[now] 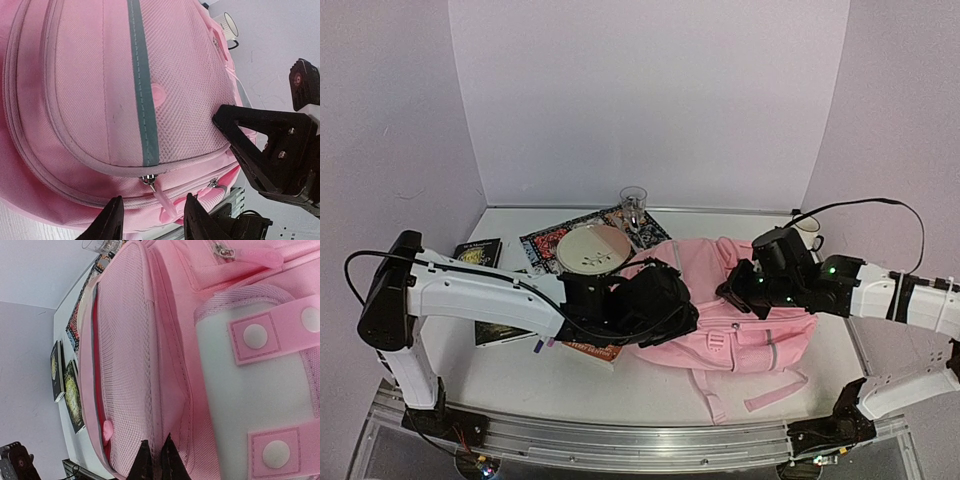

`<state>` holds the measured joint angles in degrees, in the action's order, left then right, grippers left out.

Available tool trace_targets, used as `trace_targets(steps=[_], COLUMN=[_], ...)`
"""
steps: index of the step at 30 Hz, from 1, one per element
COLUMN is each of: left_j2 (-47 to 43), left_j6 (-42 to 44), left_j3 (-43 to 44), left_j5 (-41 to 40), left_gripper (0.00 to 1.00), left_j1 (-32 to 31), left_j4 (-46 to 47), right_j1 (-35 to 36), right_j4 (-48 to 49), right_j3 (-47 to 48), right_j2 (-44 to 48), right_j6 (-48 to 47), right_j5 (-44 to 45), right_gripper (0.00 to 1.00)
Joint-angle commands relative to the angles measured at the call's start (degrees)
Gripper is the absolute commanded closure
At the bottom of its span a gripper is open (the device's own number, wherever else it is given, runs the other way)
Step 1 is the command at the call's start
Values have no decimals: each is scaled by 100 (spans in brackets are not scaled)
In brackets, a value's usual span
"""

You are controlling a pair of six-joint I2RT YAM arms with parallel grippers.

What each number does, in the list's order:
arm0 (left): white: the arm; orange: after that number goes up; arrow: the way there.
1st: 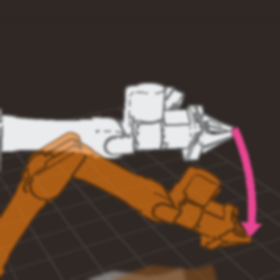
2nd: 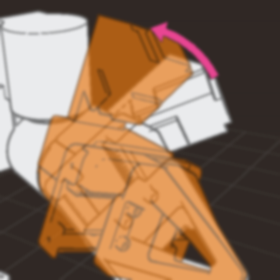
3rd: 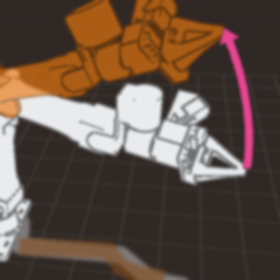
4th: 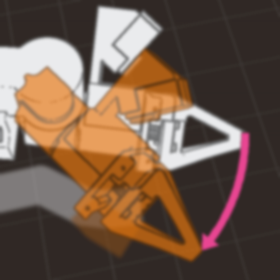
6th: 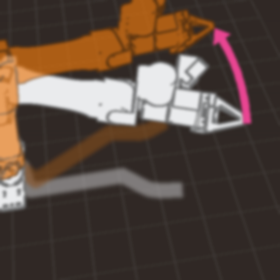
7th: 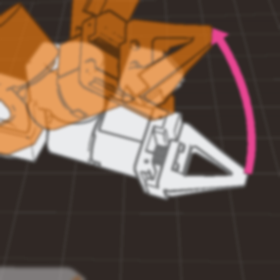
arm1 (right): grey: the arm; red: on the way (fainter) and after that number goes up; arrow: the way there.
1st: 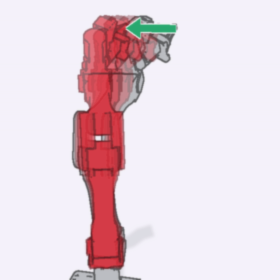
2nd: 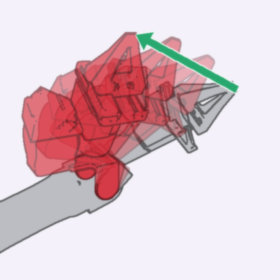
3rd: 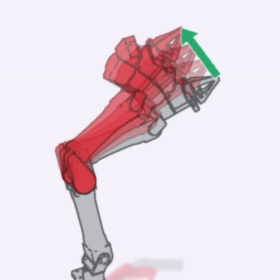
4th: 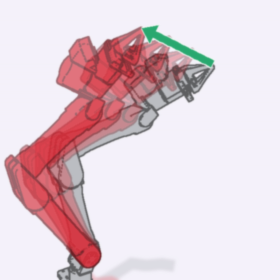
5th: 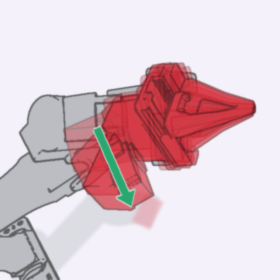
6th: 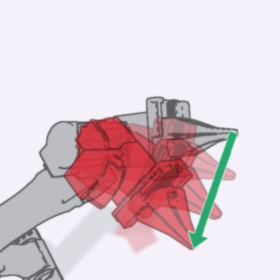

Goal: Pack the student bag
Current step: Grab the upper front pocket of the student bag.

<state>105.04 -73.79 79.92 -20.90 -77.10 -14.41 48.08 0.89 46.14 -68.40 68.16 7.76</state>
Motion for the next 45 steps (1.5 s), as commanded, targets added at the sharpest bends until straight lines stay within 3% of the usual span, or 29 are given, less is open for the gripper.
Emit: trace_targets(steps=[1,13,21,26,31,45], left_j2=[205,730,644,359,120,261], left_j6=[-217,-386,-688,-1247,-1490,-1667], left_j3=[288,488,138,-335,-623,-821], left_j5=[-87,231,189,20,-285,-489], left_gripper=[61,72,79,58,52,73], left_j1=[-13,4,3,-1,-2,2], left_j4=[189,387,400,397,397,396], right_j1=[124,295,316,316,312,316], right_j4=[1021,1259,1256,1225,1223,1245], right_j3=[114,166,162,171,164,181], right_j2=[116,-8,86,98,60,59], right_j6=[-276,-428,-592,-674,-719,-851], right_j5=[84,-139,-133,-135,-194,-354], right_gripper=[100,100,100,100,100,100])
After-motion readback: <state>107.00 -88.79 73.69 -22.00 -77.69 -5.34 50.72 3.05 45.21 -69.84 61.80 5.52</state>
